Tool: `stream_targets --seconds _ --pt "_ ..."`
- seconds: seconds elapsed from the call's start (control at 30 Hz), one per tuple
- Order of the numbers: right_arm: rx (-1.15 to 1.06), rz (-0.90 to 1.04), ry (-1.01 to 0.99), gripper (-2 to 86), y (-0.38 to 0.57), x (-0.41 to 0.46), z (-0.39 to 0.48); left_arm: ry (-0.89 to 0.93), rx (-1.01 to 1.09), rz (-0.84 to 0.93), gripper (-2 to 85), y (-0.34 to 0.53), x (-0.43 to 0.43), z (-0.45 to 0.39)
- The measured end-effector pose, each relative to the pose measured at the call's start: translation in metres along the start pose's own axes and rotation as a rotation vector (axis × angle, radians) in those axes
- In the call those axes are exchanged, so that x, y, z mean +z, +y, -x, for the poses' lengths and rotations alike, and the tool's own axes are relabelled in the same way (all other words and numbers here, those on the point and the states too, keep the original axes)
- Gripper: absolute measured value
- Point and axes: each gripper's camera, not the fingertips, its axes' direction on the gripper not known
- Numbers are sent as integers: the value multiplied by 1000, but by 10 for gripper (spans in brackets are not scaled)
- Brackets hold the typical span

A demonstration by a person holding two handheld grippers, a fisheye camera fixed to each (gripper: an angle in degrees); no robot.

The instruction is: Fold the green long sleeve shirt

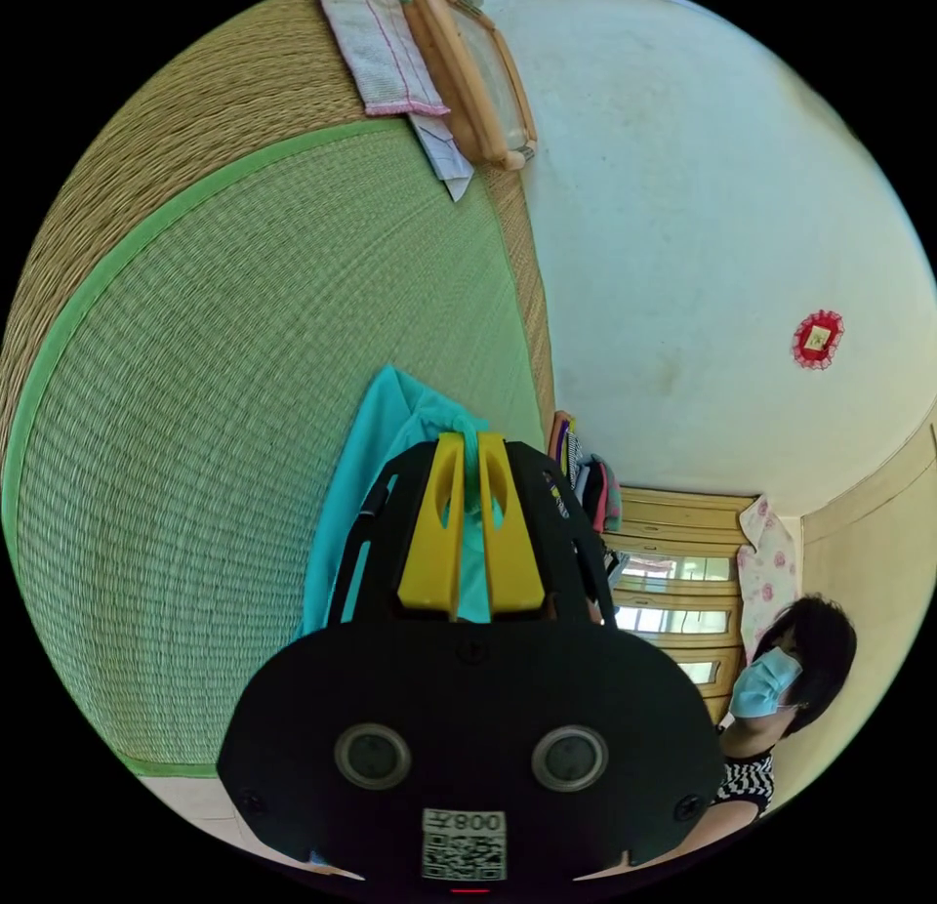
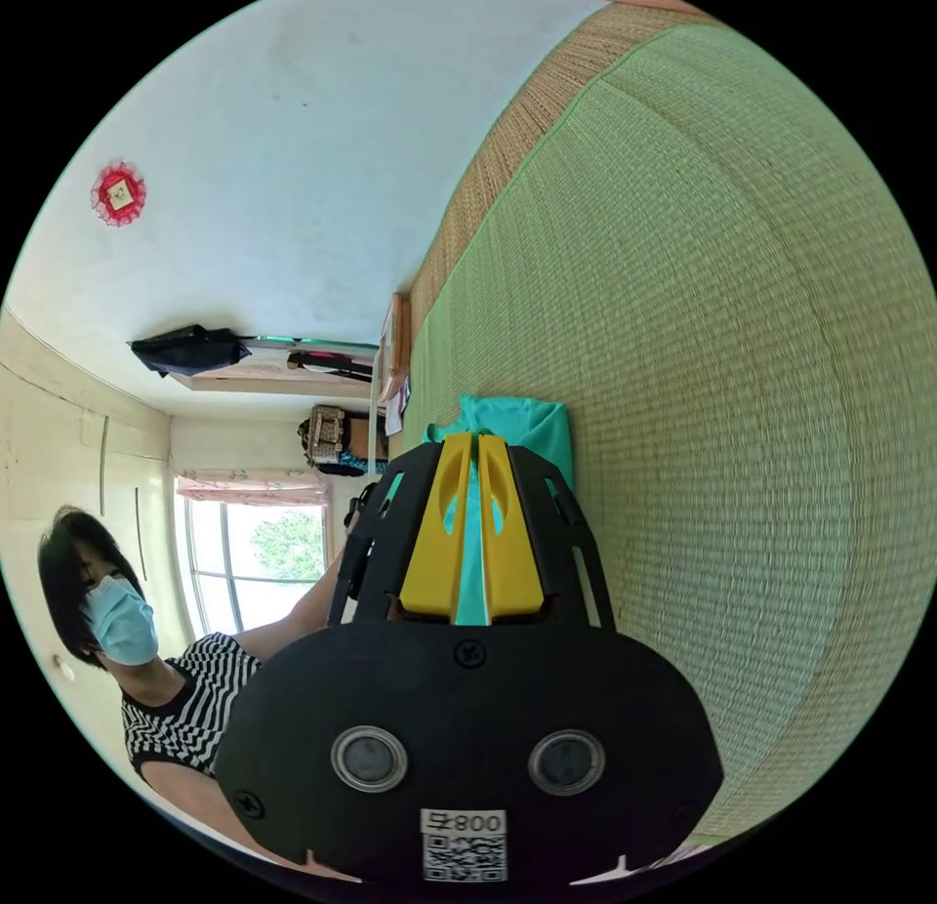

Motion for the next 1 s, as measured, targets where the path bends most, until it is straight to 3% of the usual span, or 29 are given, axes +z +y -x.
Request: stream_targets --seconds 0.43,0.8,1.0 --pt "93 26 -33 9 -20 75 -35 -17 -94 11 37 -62 40 -8" --pt "131 64 -82 11 -29 105 -32 69 -151 23 35 -92 42 -25" --pt "155 63 -128 10 -28 108 -27 162 -174 -81 16 -95 26 -32"
